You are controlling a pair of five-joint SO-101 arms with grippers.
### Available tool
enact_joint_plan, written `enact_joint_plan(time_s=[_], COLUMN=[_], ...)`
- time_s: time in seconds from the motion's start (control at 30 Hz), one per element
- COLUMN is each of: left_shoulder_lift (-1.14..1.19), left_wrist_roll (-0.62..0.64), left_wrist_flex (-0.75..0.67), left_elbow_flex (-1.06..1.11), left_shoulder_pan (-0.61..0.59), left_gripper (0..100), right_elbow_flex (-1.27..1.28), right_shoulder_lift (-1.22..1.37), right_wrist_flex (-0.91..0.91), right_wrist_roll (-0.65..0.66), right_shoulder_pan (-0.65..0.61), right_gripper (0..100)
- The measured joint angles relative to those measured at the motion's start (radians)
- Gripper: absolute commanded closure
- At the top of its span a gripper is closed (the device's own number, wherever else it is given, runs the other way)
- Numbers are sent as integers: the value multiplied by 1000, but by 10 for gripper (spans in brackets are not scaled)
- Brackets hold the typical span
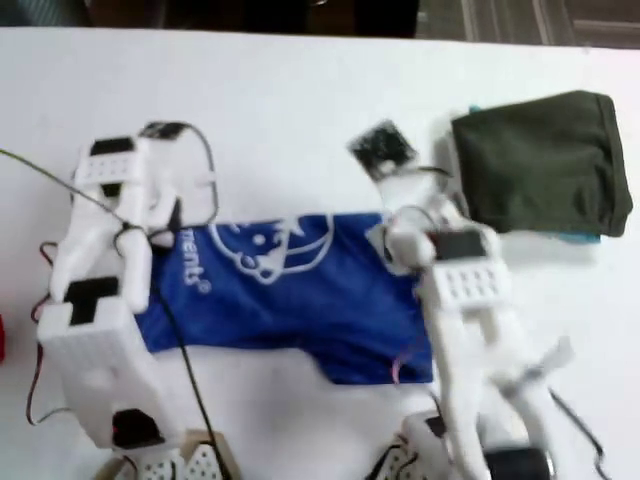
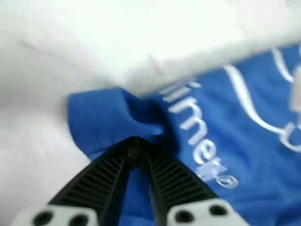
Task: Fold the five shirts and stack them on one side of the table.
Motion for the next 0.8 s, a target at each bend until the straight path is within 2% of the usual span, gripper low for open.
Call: enact_joint_plan(time_s=[0.27,0.47,0.8], left_shoulder_lift=[166,287,512], left_wrist_roll=[-15,-15,-15], left_wrist_flex=[-5,8,190], left_elbow_flex=[-147,-298,-729], left_shoulder_pan=[-63,-64,-63], left_gripper=[974,974,974], right_elbow_flex=[-221,-354,-674], right_shoulder_lift=[462,649,901], right_wrist_flex=[-6,-6,-2], right_wrist_roll=[-11,-11,-11], right_shoulder_pan=[-5,81,104], right_gripper=[979,979,979])
